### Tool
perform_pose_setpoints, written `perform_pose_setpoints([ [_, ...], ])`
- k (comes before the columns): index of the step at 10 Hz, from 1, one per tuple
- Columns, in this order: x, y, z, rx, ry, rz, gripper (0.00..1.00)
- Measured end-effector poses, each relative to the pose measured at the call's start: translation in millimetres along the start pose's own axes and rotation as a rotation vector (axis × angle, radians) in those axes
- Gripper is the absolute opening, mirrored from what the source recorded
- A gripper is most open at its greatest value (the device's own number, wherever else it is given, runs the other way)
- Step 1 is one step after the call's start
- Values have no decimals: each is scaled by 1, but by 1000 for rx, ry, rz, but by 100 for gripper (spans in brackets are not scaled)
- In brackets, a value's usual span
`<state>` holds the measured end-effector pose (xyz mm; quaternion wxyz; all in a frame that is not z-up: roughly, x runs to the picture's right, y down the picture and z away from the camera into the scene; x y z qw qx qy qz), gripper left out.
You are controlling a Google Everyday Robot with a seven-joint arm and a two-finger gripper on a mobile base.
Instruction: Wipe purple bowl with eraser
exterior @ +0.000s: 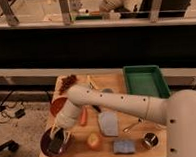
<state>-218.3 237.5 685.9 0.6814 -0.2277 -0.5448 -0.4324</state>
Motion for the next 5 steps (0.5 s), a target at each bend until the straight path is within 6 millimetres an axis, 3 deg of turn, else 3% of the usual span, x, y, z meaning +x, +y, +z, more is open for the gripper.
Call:
perform_pose_setpoints([
  [5,1,-48,28,-10,-15,-79,6],
])
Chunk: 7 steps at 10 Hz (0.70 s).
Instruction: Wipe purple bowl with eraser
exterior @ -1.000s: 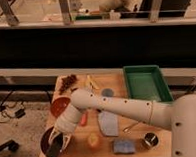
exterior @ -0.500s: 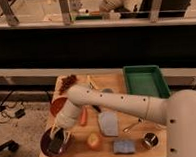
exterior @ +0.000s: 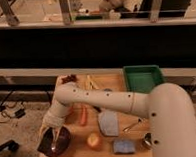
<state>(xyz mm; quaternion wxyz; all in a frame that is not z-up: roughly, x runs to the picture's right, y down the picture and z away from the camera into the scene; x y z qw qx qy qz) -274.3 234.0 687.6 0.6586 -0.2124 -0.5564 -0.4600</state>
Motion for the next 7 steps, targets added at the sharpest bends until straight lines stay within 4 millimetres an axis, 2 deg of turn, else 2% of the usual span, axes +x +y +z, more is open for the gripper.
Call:
perform_pose_setpoints([
  [3,-3,-13,13,-5,-24,-32,6],
  [7,-29,2,17,1,-51,-19,6],
])
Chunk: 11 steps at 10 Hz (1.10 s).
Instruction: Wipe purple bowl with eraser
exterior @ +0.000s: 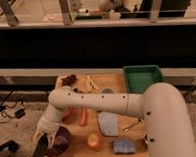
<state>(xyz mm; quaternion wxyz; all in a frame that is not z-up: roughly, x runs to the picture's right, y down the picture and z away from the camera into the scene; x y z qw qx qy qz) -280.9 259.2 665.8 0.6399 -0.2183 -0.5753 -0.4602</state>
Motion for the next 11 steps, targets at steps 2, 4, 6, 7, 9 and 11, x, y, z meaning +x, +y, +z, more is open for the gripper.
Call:
perform_pose_setpoints([
  [2,-20,11,4,1,-15,16,6],
  [4,-32,29,0,4,-12,43,6],
  [6,-33,43,-12,-2,8,67,6],
  [7,-27,49,-23,-7,36,83,6],
  [9,-12,51,-37,-16,69,100,6],
  [11,15,50,-49,-18,95,116,6],
])
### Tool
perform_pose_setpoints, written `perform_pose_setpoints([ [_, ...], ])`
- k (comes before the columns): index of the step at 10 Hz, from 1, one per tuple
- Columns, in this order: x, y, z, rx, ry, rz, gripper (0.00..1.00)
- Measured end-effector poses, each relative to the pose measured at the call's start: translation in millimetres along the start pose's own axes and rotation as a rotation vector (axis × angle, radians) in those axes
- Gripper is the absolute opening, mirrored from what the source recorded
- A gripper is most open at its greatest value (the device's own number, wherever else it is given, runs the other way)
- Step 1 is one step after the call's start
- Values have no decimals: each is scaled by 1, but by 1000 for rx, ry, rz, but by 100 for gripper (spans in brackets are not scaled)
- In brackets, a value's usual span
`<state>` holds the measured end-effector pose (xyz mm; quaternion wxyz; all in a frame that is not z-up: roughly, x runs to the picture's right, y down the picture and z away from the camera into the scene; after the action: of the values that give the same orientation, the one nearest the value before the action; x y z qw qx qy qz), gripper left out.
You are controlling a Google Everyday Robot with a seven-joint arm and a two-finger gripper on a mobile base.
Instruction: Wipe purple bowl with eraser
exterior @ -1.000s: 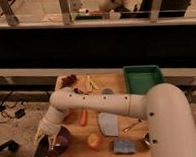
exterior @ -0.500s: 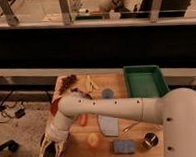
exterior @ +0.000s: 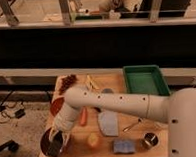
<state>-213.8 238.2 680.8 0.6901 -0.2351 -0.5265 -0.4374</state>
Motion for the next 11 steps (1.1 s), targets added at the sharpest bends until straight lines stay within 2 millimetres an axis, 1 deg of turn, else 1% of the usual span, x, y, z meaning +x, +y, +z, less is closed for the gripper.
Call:
perform_pose_setpoints([
  [2,16,-8,4,-4,2,5,6],
  [3,19,-16,11,-6,-2,-1,6],
  [5,17,-39,24,-9,-14,-28,6],
  [6,12,-52,33,-11,-25,-52,6],
  [8,2,-64,38,-11,-38,-91,6],
  [9,-6,-69,41,-10,-48,-109,6],
  [11,-27,-65,46,-1,-77,-120,6],
])
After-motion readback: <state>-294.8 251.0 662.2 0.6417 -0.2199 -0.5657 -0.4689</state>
